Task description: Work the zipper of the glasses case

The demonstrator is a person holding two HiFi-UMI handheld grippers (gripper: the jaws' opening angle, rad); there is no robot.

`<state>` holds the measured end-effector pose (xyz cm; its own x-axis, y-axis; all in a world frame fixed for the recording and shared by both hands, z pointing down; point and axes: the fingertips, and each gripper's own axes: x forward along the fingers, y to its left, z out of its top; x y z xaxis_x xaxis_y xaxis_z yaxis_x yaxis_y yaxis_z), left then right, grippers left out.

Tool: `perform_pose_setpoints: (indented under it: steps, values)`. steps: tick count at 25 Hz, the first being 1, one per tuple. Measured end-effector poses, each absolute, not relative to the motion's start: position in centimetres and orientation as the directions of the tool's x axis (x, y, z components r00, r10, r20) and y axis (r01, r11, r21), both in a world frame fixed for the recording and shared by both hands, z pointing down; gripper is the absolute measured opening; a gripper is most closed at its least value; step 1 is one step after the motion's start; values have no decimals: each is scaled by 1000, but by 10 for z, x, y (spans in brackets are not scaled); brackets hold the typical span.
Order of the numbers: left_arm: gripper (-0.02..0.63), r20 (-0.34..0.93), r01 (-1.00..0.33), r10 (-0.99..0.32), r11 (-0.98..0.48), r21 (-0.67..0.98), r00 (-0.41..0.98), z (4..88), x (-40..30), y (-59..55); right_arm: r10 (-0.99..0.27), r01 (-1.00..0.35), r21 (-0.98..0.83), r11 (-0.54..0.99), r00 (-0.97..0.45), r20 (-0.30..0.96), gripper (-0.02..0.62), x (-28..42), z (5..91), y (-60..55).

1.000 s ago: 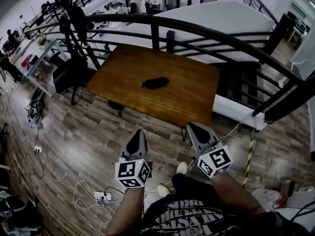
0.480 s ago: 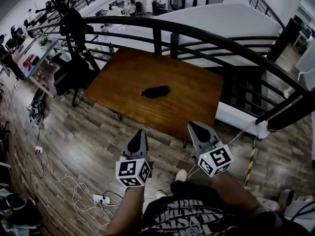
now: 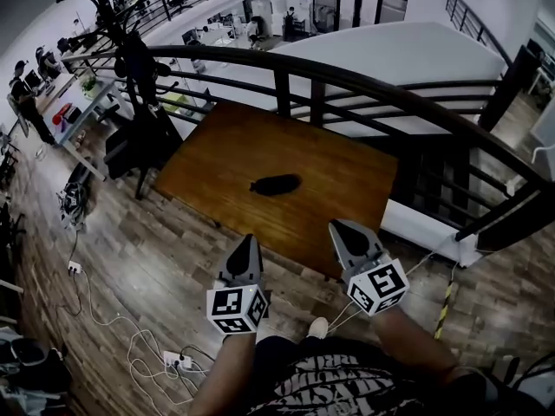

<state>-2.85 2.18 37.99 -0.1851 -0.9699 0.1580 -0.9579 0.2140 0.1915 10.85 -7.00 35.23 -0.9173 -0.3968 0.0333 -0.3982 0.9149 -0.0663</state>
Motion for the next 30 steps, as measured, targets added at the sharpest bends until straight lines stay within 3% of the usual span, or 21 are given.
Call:
perform_pose_setpoints:
  steps: [30]
  values:
    - [0,197,-970,-972,161,180,-125,391,-72,-7,-442,-448,-97,889,-894,71,-8,63,369,-93]
